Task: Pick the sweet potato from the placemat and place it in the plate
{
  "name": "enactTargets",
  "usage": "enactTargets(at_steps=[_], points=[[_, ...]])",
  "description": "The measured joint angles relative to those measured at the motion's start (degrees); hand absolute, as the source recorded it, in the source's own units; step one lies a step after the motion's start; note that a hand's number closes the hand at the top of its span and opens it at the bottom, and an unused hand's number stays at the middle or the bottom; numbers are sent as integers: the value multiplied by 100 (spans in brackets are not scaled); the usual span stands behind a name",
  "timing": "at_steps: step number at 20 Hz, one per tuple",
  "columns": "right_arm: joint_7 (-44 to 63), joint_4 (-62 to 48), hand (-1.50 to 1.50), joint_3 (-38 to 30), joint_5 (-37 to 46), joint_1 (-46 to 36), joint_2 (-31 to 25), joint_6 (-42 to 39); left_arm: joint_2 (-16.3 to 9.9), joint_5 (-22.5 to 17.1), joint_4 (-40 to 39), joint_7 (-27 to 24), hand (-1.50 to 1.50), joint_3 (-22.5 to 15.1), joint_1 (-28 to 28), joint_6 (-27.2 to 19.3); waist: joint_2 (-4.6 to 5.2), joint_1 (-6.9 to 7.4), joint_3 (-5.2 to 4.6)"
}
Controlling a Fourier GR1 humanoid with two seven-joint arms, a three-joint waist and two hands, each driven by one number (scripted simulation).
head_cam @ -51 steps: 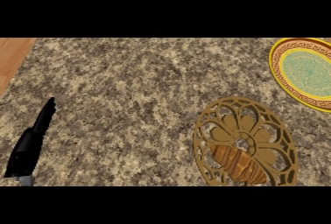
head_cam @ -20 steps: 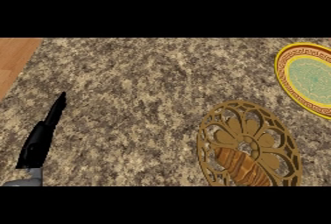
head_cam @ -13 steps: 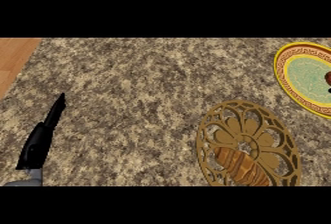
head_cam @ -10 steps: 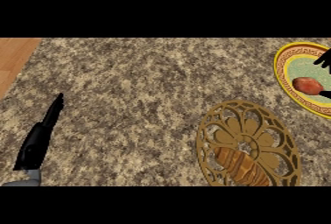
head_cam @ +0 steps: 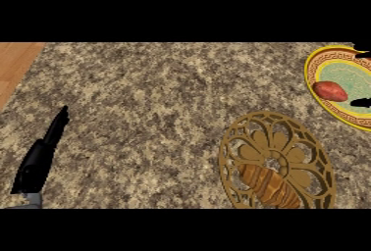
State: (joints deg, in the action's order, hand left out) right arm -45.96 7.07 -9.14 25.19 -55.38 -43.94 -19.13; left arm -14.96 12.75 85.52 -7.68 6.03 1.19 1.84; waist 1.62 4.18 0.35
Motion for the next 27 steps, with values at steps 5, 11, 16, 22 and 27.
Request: enactTargets(at_steps=[5,11,16,22,27], points=[[367,-292,-150,-579,-553,-168,-350,-230,33,5,-36,34,0,13,-77,-33,26,-11,3],[748,-565,-150,-1185,-1158,-134,-811,-752,15,6,12,1,0,22,-59,-20,73,13,25],[899,-525,-150,-1494,-1477,26,-1088,-1017,67,19,-13,-37,0,6,-43,-53,117,11,48],[963,-302,-150,-1658,-1654,273,-1372,-1179,97,21,76,-51,0,-21,7,-59,130,14,75],[987,-137,-150,-1728,-1737,472,-1463,-1224,85,-7,68,-61,0,5,17,-40,154,18,87]])
